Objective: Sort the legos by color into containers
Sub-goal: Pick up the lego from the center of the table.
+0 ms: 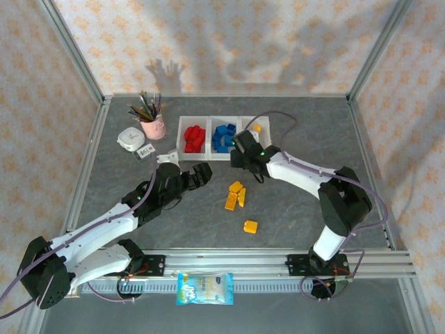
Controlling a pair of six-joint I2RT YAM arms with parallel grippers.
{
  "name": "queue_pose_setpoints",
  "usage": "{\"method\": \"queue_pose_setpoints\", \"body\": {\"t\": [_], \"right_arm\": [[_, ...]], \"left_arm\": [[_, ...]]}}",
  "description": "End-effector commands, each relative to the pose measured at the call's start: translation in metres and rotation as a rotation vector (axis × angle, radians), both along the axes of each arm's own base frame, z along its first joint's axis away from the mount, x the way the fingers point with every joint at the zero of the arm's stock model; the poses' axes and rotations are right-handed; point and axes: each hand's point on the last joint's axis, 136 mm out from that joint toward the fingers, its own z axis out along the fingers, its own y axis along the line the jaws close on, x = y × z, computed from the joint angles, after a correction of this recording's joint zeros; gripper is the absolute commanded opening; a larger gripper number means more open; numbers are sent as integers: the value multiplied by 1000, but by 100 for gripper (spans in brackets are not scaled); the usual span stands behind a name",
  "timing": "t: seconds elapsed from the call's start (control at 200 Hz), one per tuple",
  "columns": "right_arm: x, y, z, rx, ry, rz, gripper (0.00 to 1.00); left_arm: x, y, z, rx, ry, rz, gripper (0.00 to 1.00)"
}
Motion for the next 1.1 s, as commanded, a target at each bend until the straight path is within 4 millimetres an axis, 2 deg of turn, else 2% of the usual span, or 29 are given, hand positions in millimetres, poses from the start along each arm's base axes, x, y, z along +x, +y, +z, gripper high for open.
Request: {"method": "queue_pose_setpoints", "body": {"t": [0.0,0.13,0.506,0.701,0.851,1.096], "right_arm": [[-14,11,-3,51,-2,-1,72],[-26,20,-24,27,41,22,76],[-49,40,-60,-33,130,120,78],[-60,37,-75,-94,188,199,78],[-64,24,-84,-176,211,205,77],[-60,18,-85,-202,209,180,67]], "left_arm": [[-3,16,-10,5,22,67,99],[-5,22,-13,2,25,90,99],[-8,27,-17,2,32,106,99],[-7,26,-17,-1,33,103,99],[-7,26,-18,1,36,104,99],[-6,24,-17,-3,36,98,99]]}}
